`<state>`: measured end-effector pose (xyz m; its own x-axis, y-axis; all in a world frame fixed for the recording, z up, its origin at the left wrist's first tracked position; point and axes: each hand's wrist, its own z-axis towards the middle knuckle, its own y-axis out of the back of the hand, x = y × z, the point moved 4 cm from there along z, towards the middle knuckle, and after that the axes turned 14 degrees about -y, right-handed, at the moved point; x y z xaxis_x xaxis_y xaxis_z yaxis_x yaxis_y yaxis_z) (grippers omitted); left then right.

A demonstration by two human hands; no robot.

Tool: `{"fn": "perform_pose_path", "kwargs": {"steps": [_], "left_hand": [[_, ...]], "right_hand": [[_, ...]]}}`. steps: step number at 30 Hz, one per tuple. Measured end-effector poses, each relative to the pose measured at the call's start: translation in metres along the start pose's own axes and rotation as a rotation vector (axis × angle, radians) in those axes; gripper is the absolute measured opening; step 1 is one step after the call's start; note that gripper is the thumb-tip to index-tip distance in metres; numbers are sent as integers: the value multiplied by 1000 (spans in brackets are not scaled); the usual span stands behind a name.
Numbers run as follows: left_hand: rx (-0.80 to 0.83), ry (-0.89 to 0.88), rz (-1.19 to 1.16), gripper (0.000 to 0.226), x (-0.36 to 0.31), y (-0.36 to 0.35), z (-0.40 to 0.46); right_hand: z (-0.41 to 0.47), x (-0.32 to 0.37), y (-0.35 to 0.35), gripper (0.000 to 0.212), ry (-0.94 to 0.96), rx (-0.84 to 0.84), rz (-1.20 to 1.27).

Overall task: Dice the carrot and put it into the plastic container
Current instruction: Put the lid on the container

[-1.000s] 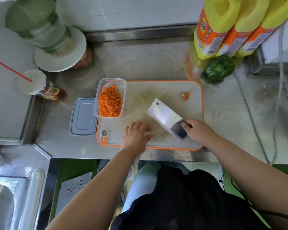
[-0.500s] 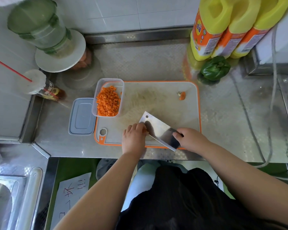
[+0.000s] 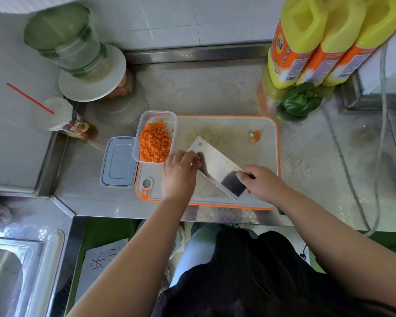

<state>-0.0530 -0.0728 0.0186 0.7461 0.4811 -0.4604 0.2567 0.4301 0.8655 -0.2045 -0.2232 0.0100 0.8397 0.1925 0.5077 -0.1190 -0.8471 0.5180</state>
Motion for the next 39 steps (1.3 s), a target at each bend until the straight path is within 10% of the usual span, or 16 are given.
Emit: {"fn": "perform_pose_path", "kwargs": {"steps": [8,24,28,39], "left_hand": [[-52,170,132,14,39,61,60],[-281,425,4,29,124,96,23],[71,753,56,63,176,84,-11],[435,663,244,120,210,77,-4]], "right_hand": [[14,80,14,38,109,-107,62],[61,45,-5,29,-269,-310,90],[63,57,-19,56,-327,-336,-85],[30,178,-49,45,233,-662,0]]}}
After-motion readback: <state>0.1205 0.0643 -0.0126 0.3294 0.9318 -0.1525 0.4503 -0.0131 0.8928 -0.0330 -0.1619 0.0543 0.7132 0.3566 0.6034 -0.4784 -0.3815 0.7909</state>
